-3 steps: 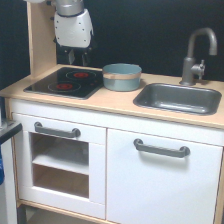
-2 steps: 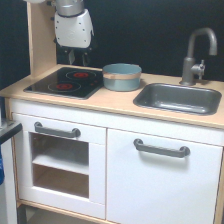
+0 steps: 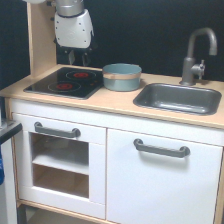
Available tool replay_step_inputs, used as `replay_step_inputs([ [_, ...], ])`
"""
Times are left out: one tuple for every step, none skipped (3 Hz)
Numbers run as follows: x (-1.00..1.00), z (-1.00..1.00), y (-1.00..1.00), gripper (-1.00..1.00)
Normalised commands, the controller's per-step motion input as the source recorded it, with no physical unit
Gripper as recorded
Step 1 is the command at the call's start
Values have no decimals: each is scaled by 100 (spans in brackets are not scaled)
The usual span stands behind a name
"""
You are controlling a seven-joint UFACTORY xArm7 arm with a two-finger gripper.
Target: Place the pot in the sink
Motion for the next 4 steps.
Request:
replay_step_inputs([
  [0, -2, 0, 100],
  [0, -4, 0, 100],
  [-1, -3, -1, 100],
  [-1, 2, 1, 100],
])
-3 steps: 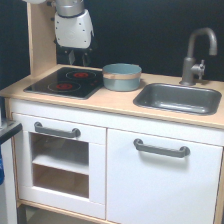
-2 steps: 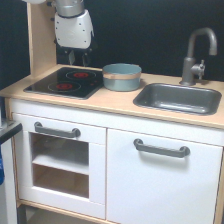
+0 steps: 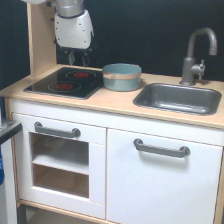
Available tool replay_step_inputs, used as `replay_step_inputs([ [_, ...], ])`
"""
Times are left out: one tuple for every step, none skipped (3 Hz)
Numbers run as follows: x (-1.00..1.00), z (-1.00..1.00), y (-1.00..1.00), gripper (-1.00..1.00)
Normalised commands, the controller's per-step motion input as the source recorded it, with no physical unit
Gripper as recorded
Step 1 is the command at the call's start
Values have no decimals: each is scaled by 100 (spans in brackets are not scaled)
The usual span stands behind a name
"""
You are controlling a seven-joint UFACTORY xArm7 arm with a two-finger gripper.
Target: Place the pot in the sink
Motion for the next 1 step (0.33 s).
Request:
replay_step_inputs([
  [0, -1, 1, 100],
])
